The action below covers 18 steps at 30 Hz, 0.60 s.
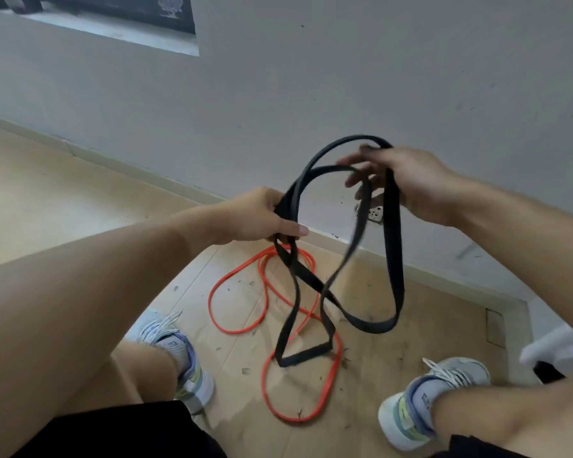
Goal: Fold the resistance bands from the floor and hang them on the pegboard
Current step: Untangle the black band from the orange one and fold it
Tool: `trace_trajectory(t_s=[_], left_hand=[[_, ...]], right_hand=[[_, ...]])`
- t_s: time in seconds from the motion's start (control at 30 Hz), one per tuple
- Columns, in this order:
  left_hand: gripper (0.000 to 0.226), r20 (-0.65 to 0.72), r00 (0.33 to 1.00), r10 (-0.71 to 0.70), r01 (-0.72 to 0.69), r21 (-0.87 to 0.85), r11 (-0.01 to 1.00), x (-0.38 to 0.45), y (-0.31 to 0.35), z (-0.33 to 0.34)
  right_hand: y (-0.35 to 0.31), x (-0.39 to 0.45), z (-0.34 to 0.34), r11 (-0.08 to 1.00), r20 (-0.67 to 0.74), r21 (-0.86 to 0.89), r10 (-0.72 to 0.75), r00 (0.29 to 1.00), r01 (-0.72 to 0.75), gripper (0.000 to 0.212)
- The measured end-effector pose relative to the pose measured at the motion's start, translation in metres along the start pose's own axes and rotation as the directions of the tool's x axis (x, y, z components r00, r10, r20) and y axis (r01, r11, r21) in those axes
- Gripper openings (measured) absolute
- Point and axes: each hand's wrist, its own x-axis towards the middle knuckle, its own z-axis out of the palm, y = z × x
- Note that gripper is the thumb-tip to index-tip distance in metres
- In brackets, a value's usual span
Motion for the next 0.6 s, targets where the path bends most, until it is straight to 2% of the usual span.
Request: trace_trajectory(t_s=[0.07, 0.13, 0.23, 0.33, 0.4, 0.43, 0.47, 0.5, 0.53, 0.57, 0.6], left_hand=[[0.023, 0.016, 1.0, 0.003, -0.002, -0.073, 0.997, 0.0, 0.0, 0.001], [0.03, 0.029, 1.0, -0.013, 0.016, -0.109, 0.994, -0.002, 0.001, 0.002], [0.03, 0.004, 1.0, -0.018, 0.019, -0.106, 0.994, -0.004, 0.002, 0.001], [0.028, -0.075, 0.997, -0.017, 0.011, -0.085, 0.996, -0.004, 0.003, -0.004], [0.027, -0.155, 0.988, -0.015, 0.004, -0.07, 0.998, -0.003, 0.002, -0.007], [0.026, -0.188, 0.982, -0.004, -0.01, -0.073, 0.997, -0.002, 0.002, -0.008], [0.025, -0.213, 0.977, 0.013, -0.032, -0.085, 0.996, -0.002, 0.002, -0.008], [0.023, -0.231, 0.972, 0.036, -0.059, -0.096, 0.994, -0.002, 0.003, -0.007], [0.021, -0.241, 0.969, 0.06, -0.086, -0.099, 0.991, -0.002, 0.004, -0.006], [0.019, -0.245, 0.966, 0.084, -0.111, -0.099, 0.989, -0.003, 0.007, -0.005], [0.018, -0.246, 0.964, 0.104, -0.133, -0.106, 0.985, -0.003, 0.009, -0.004]], right_hand=[[0.011, 0.006, -0.005, 0.989, -0.089, -0.145, -0.013, 0.996, 0.0, 0.028], [0.022, 0.01, -0.012, 0.985, -0.127, -0.171, -0.023, 0.992, 0.001, 0.021], [0.036, 0.012, -0.026, 0.965, -0.154, -0.261, -0.033, 0.988, -0.008, 0.021], [0.05, 0.015, -0.04, 0.964, -0.159, -0.264, -0.018, 0.987, -0.025, 0.026], [0.057, 0.015, -0.045, 0.924, -0.125, -0.379, -0.004, 0.992, -0.044, 0.033], [0.061, 0.015, -0.049, 0.85, -0.065, -0.523, 0.03, 0.997, -0.06, 0.034], [0.064, 0.014, -0.051, 0.735, 0.024, -0.673, 0.129, 0.991, -0.079, 0.036], [0.068, 0.013, -0.051, 0.593, 0.104, -0.8, 0.292, 0.951, -0.094, 0.044], [0.07, 0.009, -0.048, 0.445, 0.138, -0.891, 0.461, 0.876, -0.094, 0.057], [0.072, 0.007, -0.044, 0.337, 0.14, -0.939, 0.568, 0.811, -0.074, 0.069], [0.075, 0.007, -0.038, 0.302, 0.148, -0.952, 0.586, 0.797, -0.045, 0.079]])
